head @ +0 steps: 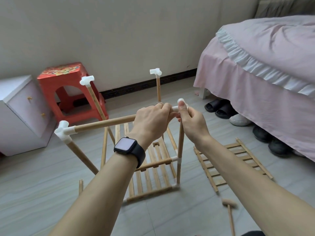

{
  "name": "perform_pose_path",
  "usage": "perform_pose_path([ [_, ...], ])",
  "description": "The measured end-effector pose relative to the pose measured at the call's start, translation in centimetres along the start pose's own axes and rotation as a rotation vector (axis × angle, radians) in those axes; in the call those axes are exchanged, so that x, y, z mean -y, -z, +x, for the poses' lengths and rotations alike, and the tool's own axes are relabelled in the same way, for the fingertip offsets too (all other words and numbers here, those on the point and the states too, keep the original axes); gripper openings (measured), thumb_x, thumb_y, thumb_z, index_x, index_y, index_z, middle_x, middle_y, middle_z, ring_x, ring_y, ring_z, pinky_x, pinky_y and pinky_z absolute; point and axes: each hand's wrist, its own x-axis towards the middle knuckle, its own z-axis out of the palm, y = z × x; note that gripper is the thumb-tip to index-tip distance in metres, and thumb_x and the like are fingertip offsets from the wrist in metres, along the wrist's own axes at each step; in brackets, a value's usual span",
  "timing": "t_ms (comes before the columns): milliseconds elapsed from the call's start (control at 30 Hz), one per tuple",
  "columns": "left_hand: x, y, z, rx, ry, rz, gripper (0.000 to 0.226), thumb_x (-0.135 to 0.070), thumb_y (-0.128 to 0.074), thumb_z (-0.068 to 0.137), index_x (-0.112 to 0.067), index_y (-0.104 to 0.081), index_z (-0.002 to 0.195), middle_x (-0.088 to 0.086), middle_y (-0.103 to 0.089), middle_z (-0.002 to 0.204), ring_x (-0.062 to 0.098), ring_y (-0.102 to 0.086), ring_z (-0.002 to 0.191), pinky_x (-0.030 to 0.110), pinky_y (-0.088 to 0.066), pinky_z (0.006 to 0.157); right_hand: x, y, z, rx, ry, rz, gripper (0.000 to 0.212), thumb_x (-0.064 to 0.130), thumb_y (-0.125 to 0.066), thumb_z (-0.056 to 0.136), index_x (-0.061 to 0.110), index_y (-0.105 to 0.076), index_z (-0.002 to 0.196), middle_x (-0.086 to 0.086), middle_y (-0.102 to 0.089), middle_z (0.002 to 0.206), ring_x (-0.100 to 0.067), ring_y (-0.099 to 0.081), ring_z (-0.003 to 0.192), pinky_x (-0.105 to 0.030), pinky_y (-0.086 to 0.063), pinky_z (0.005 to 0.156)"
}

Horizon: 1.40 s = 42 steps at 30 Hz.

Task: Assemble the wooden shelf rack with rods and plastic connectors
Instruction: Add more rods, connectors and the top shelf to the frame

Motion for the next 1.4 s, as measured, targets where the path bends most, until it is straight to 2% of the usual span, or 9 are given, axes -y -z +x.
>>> perform_pose_path([
  [167,1.0,0.2,-0.1,0.032,-0.053,-0.055,0.038,-0.055,-0.046,0.101,-0.028,-0.05,0.127,-0.01,-0.058,0.095,0.01,-0.052,0.072,0.027,-0.037,0.053,-0.3,0.3,-0.1,0.0,0.015,0.003,0.061,0.073,-0.039,0.096,0.023,-0.073,0.104,0.001,-0.071,0.097,-0.017,-0.067,0.095,-0.042,-0.058,0.092],
  [300,5.4,0.9,-2.6,0.036,0.017,0.04,0.032,-0.062,-0.046,0.098,-0.031,-0.051,0.095,-0.013,-0.052,0.071,0.005,-0.051,0.055,0.023,-0.036,0.044,-0.4,0.2,-0.3,-0.044,0.02,-0.004,0.064,0.074,-0.042,0.093,0.017,-0.07,0.099,-0.008,-0.071,0.094,-0.026,-0.068,0.09,-0.041,-0.058,0.085],
  [500,7.9,1.2,-4.9,-0.077,0.191,0.155,0.044,-0.044,-0.038,0.105,-0.019,-0.047,0.071,-0.008,-0.04,0.051,0.012,-0.034,0.039,0.024,-0.021,0.046,-0.3,-1.1,-0.6,-0.129,0.059,-0.012,0.075,0.076,-0.044,0.089,0.006,-0.068,0.098,-0.017,-0.07,0.093,-0.01,-0.057,0.07,-0.019,-0.05,0.06],
  [667,6.8,0.6,-4.2,-0.056,0.244,0.152,0.053,-0.048,-0.027,0.107,-0.017,-0.052,0.072,-0.005,-0.044,0.053,0.017,-0.04,0.042,0.027,-0.031,0.049,-0.2,-0.9,-0.7,-0.209,0.062,-0.054,0.074,0.075,-0.043,0.093,0.008,-0.073,0.096,-0.017,-0.069,0.089,-0.009,-0.055,0.069,-0.037,-0.055,0.07],
  [867,6.7,-0.2,-3.9,-0.111,0.225,0.155,0.057,-0.048,-0.029,0.106,-0.018,-0.056,0.065,-0.005,-0.044,0.049,0.017,-0.04,0.04,0.026,-0.031,0.048,-0.4,-1.4,-1.2,-0.244,0.127,-0.148,0.068,0.072,-0.04,0.095,0.013,-0.073,0.09,-0.01,-0.069,0.08,0.005,-0.054,0.063,-0.016,-0.045,0.054],
  [1067,6.7,0.9,-4.3,-0.052,0.196,0.091,0.043,-0.049,-0.033,0.104,-0.019,-0.051,0.079,-0.004,-0.053,0.061,0.019,-0.051,0.05,0.034,-0.049,0.053,-0.3,-1.5,-1.3,-0.19,0.127,-0.102,0.063,0.066,-0.037,0.099,0.012,-0.07,0.096,-0.006,-0.071,0.084,-0.013,-0.066,0.076,-0.016,-0.048,0.062],
  [1200,7.7,2.7,-5.5,-0.138,0.13,-0.205,0.03,-0.057,-0.05,0.095,-0.028,-0.056,0.096,-0.012,-0.058,0.091,0.009,-0.05,0.084,0.03,-0.041,0.075,0.1,-2.3,-0.7,-0.178,0.068,-0.021,0.051,0.06,-0.034,0.104,0.02,-0.066,0.096,0.003,-0.07,0.087,-0.016,-0.068,0.085,-0.026,-0.049,0.07],
  [1300,10.3,4.3,-6.9,-0.507,0.374,-0.282,0.028,-0.051,-0.051,0.092,-0.028,-0.06,0.104,-0.01,-0.055,0.105,0.01,-0.043,0.102,0.034,-0.034,0.086,0.5,-2.3,0.2,-0.132,-0.016,0.111,0.047,0.054,-0.039,0.103,0.017,-0.066,0.093,-0.003,-0.073,0.086,-0.02,-0.071,0.087,-0.037,-0.053,0.083],
  [1400,14.1,4.6,-8.5,-0.529,0.864,-0.43,0.026,-0.048,-0.051,0.091,-0.029,-0.056,0.107,-0.007,-0.054,0.114,0.016,-0.046,0.113,0.042,-0.039,0.097,0.6,-1.9,1.0,-0.06,-0.069,0.249,0.038,0.048,-0.042,0.095,0.016,-0.063,0.094,-0.005,-0.069,0.08,-0.021,-0.069,0.078,-0.038,-0.054,0.079],
])
